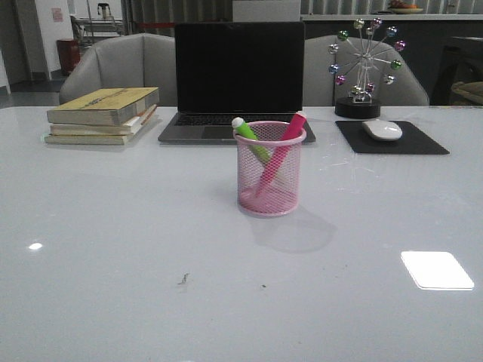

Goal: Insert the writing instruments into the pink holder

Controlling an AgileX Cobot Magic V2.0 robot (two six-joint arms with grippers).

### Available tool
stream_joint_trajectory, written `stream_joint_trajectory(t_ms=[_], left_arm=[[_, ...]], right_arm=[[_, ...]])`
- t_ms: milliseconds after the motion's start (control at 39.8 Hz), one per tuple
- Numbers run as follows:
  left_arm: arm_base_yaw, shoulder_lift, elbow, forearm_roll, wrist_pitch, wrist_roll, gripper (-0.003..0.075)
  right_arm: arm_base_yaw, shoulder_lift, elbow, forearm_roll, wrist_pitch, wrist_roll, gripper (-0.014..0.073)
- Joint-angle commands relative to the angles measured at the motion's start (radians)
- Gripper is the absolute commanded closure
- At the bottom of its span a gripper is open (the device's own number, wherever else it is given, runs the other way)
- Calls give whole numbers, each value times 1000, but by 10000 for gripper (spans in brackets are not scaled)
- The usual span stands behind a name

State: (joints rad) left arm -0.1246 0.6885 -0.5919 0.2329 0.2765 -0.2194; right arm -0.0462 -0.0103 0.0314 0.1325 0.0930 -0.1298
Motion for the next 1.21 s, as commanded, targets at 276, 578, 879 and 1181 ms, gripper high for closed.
stream_joint_trajectory(t_ms=[276, 578, 879, 1181], left_arm=[[2, -4, -33, -30, -56, -8, 626], [2, -46, -33, -75, -55, -8, 626], [2, -181, 53, -146, -119, -8, 626], [7, -421, 281, -144, -242, -8, 626]], right_arm=[[1, -19, -8, 4, -82, -4, 536], [1, -19, -8, 4, -82, -4, 536], [1, -19, -8, 4, -82, -4, 536], [1, -19, -8, 4, -82, -4, 536]])
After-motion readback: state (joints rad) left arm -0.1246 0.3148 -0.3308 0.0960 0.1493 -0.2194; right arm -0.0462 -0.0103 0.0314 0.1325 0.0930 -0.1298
